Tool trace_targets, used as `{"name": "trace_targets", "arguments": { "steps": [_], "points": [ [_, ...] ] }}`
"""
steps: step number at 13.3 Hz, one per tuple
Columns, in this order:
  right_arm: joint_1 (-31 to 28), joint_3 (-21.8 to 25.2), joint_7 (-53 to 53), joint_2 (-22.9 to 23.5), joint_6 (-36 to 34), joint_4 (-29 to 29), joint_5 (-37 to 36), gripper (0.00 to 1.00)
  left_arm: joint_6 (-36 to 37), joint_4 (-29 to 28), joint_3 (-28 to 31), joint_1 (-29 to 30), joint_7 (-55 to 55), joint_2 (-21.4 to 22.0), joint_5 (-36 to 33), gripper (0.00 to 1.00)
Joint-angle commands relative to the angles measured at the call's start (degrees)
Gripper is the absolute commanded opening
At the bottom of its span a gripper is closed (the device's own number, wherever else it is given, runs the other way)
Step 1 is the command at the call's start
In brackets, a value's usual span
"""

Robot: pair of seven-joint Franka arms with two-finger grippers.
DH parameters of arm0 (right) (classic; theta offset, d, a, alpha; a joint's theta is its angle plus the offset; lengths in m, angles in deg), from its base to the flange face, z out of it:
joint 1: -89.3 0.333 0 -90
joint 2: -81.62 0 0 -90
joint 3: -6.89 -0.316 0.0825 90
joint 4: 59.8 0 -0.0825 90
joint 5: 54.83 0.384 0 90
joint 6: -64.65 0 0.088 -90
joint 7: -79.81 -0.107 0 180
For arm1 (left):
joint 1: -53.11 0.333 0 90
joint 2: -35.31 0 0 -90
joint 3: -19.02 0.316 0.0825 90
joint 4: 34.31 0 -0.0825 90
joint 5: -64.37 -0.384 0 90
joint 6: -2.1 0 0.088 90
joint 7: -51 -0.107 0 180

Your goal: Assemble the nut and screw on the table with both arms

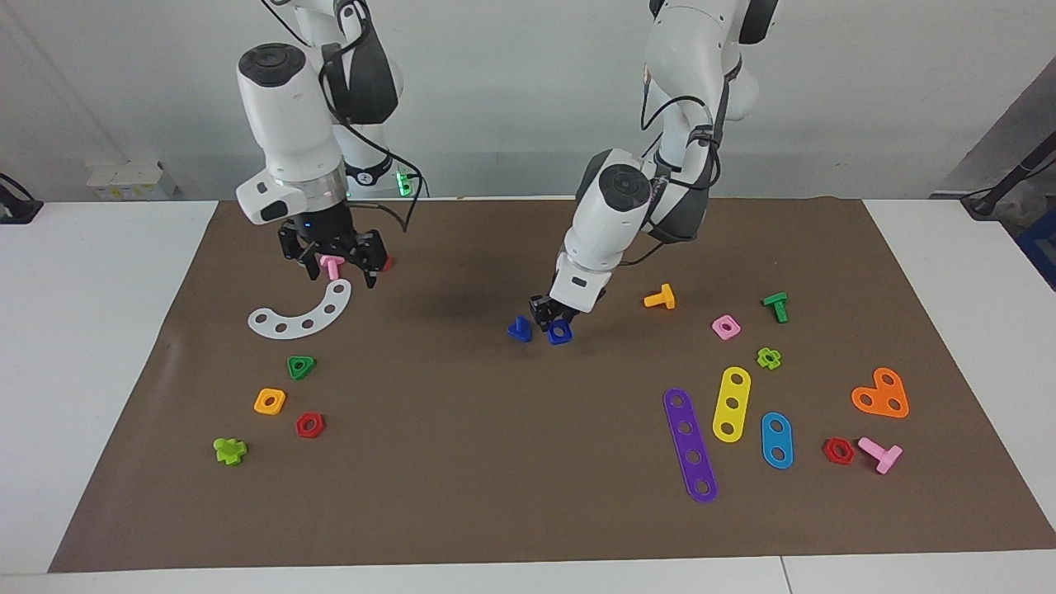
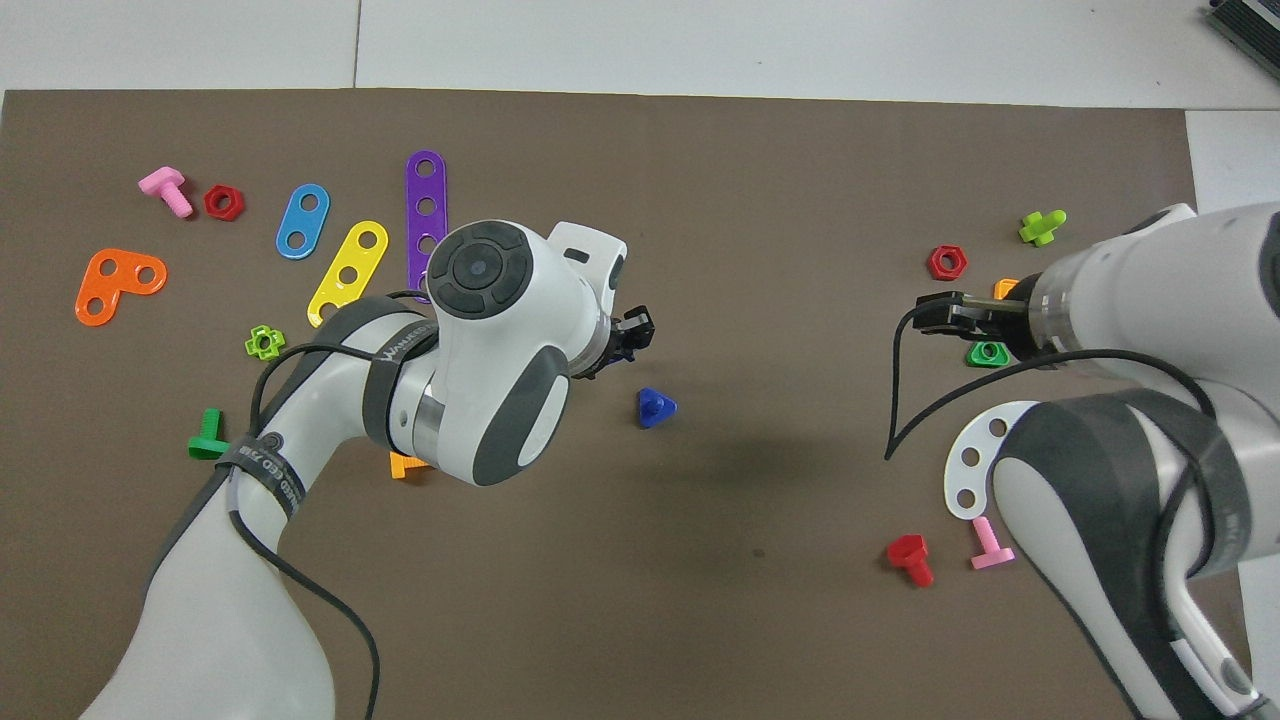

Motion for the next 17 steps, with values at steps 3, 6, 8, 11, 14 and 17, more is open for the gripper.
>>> {"name": "trace_targets", "arguments": {
  "steps": [3, 6, 8, 11, 14, 17],
  "points": [
    [-5.6, -0.54, 9.49, 1.11, -6.64, -7.3, 1.27, 1.0, -2.89, -1.13, 1.0, -5.07, 2.89, -1.96, 2.68, 0.0],
    [-7.45, -0.54, 12.66, 2.87, -10.16, -12.05, 1.36, 1.0, -2.8, -2.62, 1.0, -7.19, 3.42, -1.97, 2.68, 0.0],
    [-7.63, -0.63, 12.75, 4.01, -12.8, -15.12, 1.45, 1.0, -2.71, -3.76, 1.0, -7.45, 3.42, -1.88, 2.68, 0.0],
    [-8.07, -0.63, 16.08, 3.67, -14.3, -14.61, 2.33, 1.0, -4.11, -6.13, 1.09, -8.5, 3.42, -1.71, 2.59, 0.0],
    [-7.89, -0.63, 17.32, 3.14, -16.58, -14.17, 2.42, 1.0, -8.42, -9.47, 1.09, -9.65, 3.51, -1.62, 2.59, 0.0],
    [-8.07, -0.63, 17.32, 2.96, -17.82, -13.99, 2.42, 1.0, -7.81, -8.52, 1.17, -8.87, 3.42, -1.7, 2.59, 0.0]
  ]
}}
